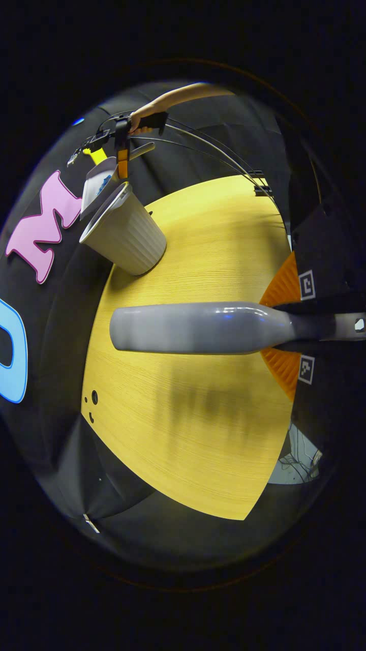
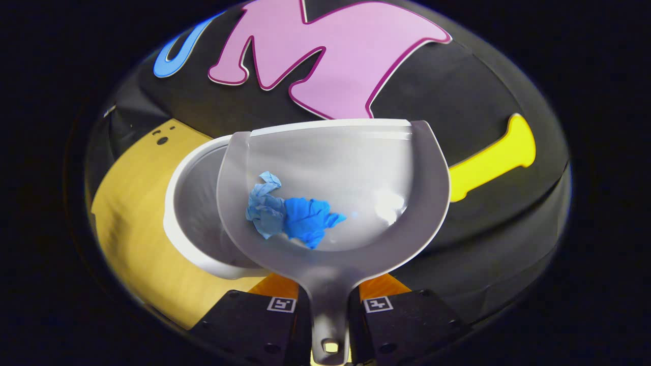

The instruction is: Pick up the small broom and dustpan from the desktop, sweep the trash into the dustpan with the broom, and then empty the trash into the garbage bin.

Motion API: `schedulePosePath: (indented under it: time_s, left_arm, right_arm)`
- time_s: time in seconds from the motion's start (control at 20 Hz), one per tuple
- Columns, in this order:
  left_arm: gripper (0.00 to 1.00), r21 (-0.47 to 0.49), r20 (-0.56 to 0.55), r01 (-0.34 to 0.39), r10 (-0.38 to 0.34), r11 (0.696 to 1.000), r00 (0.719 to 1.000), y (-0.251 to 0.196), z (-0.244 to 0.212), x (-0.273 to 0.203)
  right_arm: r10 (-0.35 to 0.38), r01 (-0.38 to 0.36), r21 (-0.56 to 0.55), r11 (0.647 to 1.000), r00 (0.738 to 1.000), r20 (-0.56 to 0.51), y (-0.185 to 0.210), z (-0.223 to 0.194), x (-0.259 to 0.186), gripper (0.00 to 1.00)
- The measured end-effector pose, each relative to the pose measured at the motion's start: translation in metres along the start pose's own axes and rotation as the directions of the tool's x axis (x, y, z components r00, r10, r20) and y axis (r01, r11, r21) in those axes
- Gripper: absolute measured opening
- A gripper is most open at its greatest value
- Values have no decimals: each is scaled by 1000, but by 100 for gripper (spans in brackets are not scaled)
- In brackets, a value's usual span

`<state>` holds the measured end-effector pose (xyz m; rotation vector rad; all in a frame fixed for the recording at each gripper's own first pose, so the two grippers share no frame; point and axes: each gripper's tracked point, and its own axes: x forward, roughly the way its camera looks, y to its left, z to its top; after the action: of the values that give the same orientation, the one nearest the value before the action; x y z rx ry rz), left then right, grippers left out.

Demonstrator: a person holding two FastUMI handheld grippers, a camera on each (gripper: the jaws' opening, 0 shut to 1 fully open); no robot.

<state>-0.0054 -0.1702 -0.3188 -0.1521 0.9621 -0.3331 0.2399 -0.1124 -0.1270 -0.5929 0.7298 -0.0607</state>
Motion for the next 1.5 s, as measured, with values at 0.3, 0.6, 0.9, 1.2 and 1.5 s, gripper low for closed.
schedulePosePath:
  time_s: [0.3, 0.6, 0.9, 1.2, 1.5]
  left_arm:
    - [25, -30, 14, -5, 6, 1000, 1000, 7, 7, 0]
    - [25, -14, -10, 1, -1, 1000, 1000, 12, 6, 7]
    - [22, -22, 21, -20, 21, 1000, 1000, 14, 6, 3]
    - [25, -15, 4, -29, 29, 999, 1000, 16, 3, 3]
    - [25, -14, 1, -30, 30, 999, 1000, 16, 2, 4]
  right_arm:
    - [-252, 277, -283, 918, 960, 121, -20, 10, 6, 33]
    - [-326, 400, -449, 799, 915, 237, -37, 11, -3, 33]
    - [-352, 569, -623, 538, 822, 447, -63, 12, -21, 33]
    - [-361, 603, -634, 483, 797, 483, -78, 9, -11, 33]
    - [-395, 540, -425, 726, 834, 385, -99, 9, -26, 33]
